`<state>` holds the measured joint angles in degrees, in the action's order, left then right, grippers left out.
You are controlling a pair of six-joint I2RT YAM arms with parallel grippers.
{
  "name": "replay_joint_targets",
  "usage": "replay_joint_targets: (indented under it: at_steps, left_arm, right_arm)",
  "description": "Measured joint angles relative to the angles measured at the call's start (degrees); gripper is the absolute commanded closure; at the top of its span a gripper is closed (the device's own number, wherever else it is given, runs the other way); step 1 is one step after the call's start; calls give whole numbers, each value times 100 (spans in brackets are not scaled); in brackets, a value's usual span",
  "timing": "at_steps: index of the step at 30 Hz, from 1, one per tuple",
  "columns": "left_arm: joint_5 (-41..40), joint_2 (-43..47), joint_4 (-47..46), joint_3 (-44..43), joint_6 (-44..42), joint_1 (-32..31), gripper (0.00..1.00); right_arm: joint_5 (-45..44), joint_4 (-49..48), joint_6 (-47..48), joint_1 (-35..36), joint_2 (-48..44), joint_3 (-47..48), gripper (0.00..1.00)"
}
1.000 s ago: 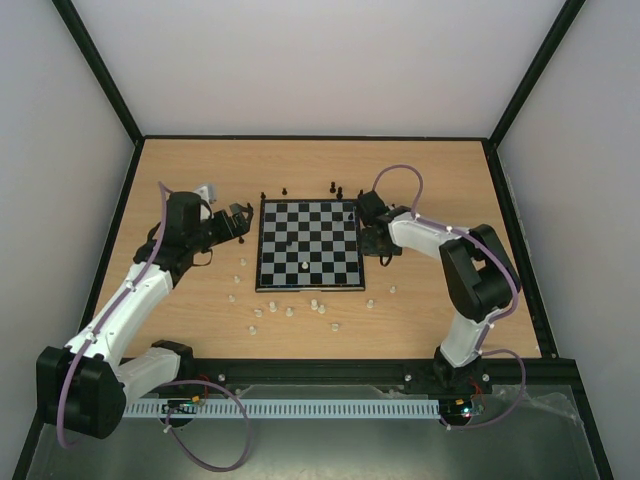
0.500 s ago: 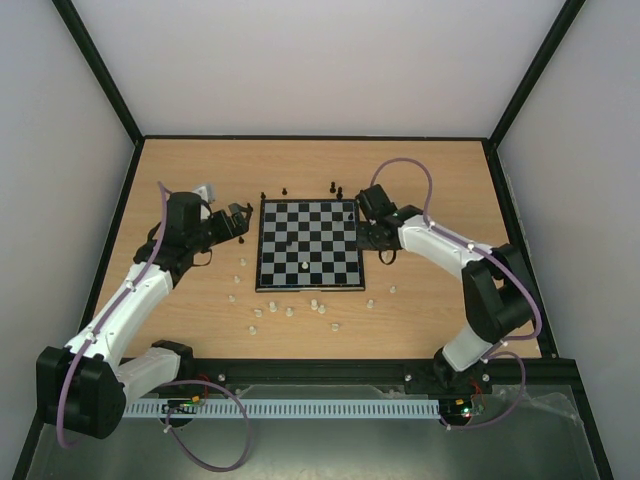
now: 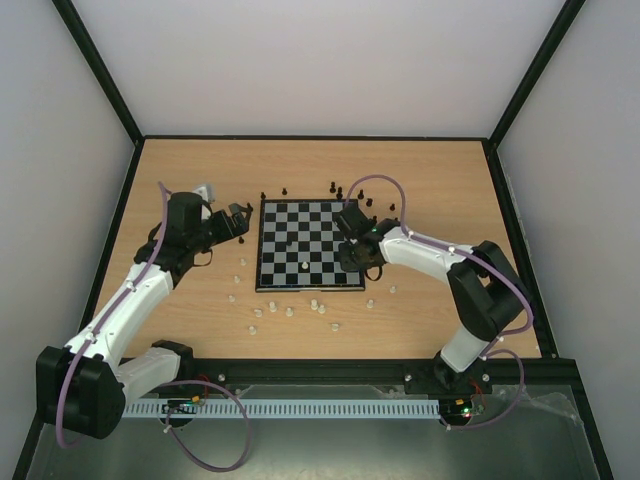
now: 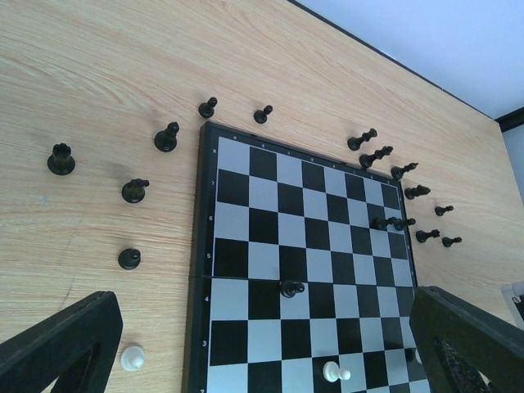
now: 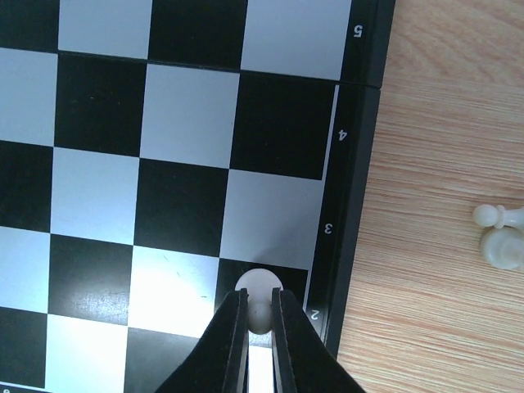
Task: Set up the chess pieces on the board
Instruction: Place the chess piece on the chessboard.
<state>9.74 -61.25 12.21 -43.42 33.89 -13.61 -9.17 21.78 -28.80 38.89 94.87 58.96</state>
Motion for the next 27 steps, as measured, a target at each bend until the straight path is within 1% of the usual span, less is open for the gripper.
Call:
replay_joint_targets:
  at_steps: [9, 14, 16, 20, 27]
  left_arm:
    - [-37, 0, 0, 0, 0, 0, 1]
    - [-37, 0, 0, 0, 0, 0, 0]
    - [-37, 0, 0, 0, 0, 0, 1]
    - [-42, 0, 0, 0, 0, 0, 0]
    - [-205, -9, 50, 0, 22, -11, 1]
  right_arm:
    - [2, 0, -39, 48, 87, -44, 95]
    - [20, 0, -44, 63, 87, -46, 83]
    - [39, 2, -57, 76, 87, -61, 75]
    - [85, 26, -98, 96, 87, -74, 64]
    - [81, 131, -103, 98, -70, -52, 57]
